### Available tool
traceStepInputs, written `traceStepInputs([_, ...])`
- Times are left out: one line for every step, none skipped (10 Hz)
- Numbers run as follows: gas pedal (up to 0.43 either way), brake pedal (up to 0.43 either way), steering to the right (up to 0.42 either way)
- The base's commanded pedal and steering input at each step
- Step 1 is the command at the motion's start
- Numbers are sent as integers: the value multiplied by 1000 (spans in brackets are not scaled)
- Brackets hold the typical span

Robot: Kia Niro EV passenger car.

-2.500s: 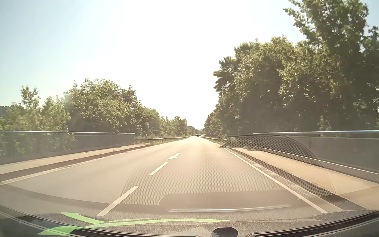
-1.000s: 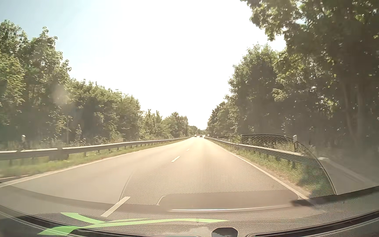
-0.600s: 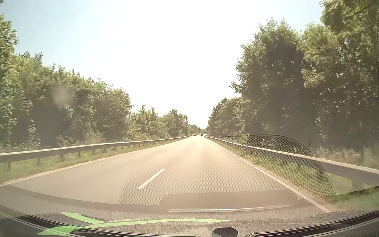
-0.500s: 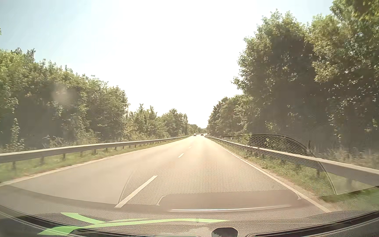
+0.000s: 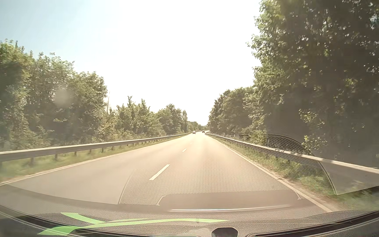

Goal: Follow the waypoints while adhering to traffic rules and regulations

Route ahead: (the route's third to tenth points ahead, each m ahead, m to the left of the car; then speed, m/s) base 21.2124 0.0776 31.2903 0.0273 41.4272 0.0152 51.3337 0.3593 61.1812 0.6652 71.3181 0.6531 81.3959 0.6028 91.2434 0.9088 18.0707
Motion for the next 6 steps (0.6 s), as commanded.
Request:
traceStepInputs([260, 0, -3])
traceStepInputs([260, 0, -3])
traceStepInputs([260, 0, -3])
traceStepInputs([260, 0, -3])
traceStepInputs([248, 0, -3])
traceStepInputs([248, 0, -3])
